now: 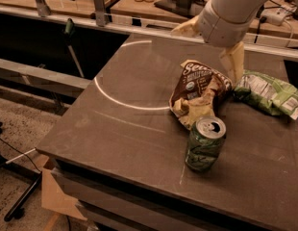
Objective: Move brown chip bag near green can
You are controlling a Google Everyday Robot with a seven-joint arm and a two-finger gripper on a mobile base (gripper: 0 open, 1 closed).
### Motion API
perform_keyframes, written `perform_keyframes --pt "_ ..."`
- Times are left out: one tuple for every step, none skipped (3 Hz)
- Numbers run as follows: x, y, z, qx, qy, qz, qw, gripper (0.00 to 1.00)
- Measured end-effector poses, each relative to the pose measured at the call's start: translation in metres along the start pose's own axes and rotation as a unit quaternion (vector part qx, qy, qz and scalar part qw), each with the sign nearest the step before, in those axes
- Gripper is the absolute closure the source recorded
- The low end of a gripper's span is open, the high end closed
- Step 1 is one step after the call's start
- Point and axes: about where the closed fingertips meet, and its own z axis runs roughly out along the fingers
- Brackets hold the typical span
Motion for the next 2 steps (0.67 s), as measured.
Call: perform_keyframes --pt "0.068 -0.029 -0.031 0.036 0.102 0.02 0.9939 0.0" --pt "0.089 -0.025 -0.042 0.03 0.14 0.02 0.9894 0.0"
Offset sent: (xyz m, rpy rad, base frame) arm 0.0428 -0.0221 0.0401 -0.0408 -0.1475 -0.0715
